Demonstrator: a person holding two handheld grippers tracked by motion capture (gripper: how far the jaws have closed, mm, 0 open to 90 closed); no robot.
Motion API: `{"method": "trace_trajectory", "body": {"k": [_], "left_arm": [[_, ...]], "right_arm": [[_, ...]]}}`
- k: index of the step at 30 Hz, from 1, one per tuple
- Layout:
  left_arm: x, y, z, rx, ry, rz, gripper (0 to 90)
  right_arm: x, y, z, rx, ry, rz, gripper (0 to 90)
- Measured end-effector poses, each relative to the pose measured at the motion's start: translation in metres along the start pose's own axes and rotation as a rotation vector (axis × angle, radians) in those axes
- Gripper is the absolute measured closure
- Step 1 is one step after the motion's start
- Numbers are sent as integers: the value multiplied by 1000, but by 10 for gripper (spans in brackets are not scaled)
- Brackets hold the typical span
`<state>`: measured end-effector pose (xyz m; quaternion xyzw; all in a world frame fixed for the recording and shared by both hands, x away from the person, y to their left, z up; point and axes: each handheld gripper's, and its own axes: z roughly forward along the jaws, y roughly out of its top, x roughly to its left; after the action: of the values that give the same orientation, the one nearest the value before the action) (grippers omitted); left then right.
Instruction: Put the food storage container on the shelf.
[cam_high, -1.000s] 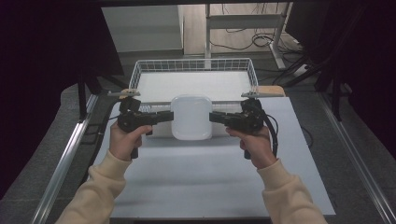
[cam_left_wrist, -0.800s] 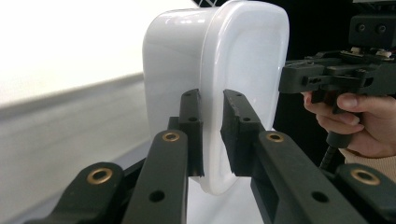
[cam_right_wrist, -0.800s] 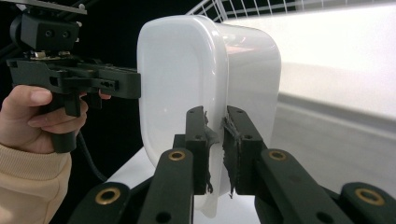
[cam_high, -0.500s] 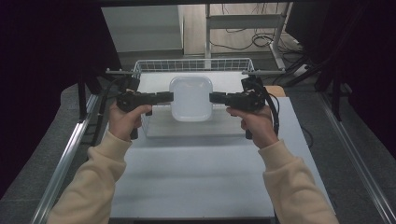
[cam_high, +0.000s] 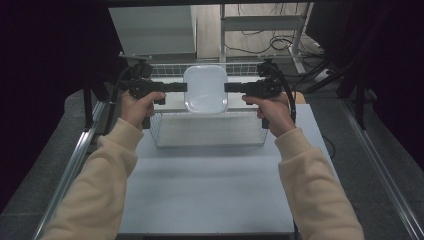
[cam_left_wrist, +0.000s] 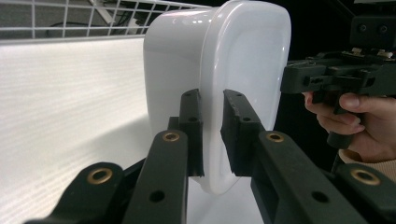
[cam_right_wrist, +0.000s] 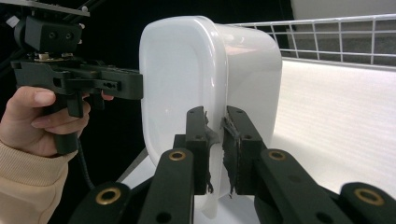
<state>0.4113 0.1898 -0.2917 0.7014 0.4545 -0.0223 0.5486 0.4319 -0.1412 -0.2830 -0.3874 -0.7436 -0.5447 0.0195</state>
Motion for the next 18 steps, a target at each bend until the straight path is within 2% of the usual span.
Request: {"method": "trace_trajectory", "body": {"k": [3,7,8,11,13,14,15,16,17,18], "left_arm": [[5,8,3,2,-13,-27,800],[8,18,9,12,3,-34,800],[9,22,12,25,8,-37,801],[12,24,15,34,8,-49,801],[16,25,18,42,4,-67,802],[20,26,22,55,6,-90,802],[20,26,22,55,6,-90,801],[23,26,24,58,4,-97,801],[26,27,25,56,-4,-107,801],[28,29,26,52,-7,-116,800]], "right_arm": [[-9,8,4,6,11,39,804],[-15,13,6,9,6,59,803],[-20,17,7,8,12,74,803],[-25,19,9,15,13,95,802],[-29,20,11,24,16,123,801],[-33,21,14,34,11,136,801],[-33,21,14,34,11,136,801],[-37,22,18,49,5,162,800],[-37,22,18,49,5,162,800],[-42,24,20,51,18,195,800]]}}
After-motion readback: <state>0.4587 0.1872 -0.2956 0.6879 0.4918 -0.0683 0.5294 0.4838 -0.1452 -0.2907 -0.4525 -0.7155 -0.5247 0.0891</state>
